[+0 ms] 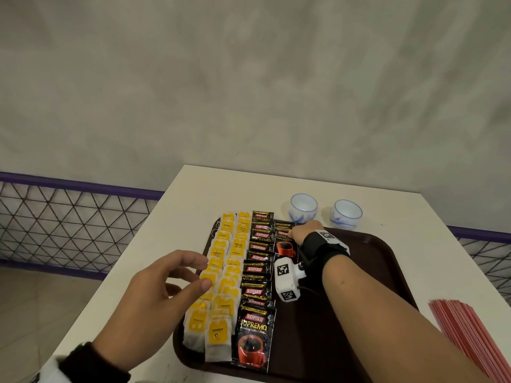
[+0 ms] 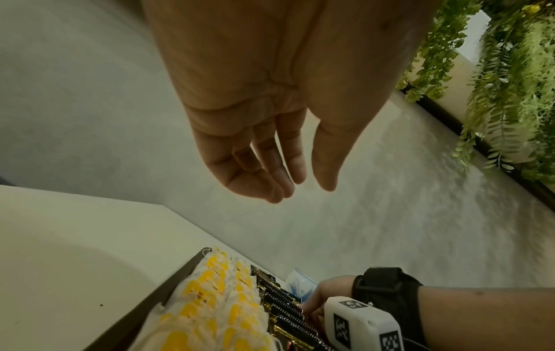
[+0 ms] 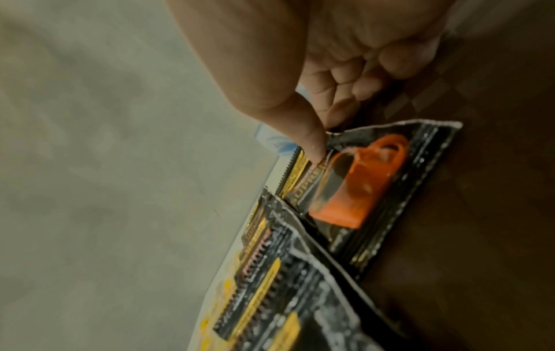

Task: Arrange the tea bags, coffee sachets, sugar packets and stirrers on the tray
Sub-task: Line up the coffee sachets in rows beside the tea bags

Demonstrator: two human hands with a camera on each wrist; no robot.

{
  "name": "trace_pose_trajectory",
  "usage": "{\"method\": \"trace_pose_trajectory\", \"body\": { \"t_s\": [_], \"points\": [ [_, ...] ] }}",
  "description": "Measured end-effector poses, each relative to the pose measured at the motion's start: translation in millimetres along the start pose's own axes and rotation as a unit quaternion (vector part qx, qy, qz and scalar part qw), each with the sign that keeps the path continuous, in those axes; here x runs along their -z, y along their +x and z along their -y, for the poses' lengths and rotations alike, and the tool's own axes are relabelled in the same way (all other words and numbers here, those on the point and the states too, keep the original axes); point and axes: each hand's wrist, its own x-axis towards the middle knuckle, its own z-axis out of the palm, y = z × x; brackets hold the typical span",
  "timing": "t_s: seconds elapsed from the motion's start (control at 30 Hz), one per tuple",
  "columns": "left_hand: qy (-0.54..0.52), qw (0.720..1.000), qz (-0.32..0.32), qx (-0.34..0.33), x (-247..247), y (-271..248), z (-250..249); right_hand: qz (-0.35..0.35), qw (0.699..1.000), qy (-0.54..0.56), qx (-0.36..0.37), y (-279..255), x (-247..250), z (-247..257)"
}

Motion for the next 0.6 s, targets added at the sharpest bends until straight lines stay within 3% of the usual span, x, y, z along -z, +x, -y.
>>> {"method": "trace_pose_trajectory", "body": {
  "t_s": [0.6],
  "points": [
    [-0.002,1.000,-0.005,0.000,1,1,5,-0.049,0.995,0.081,-0.029,20,-13,2]
  ]
}}
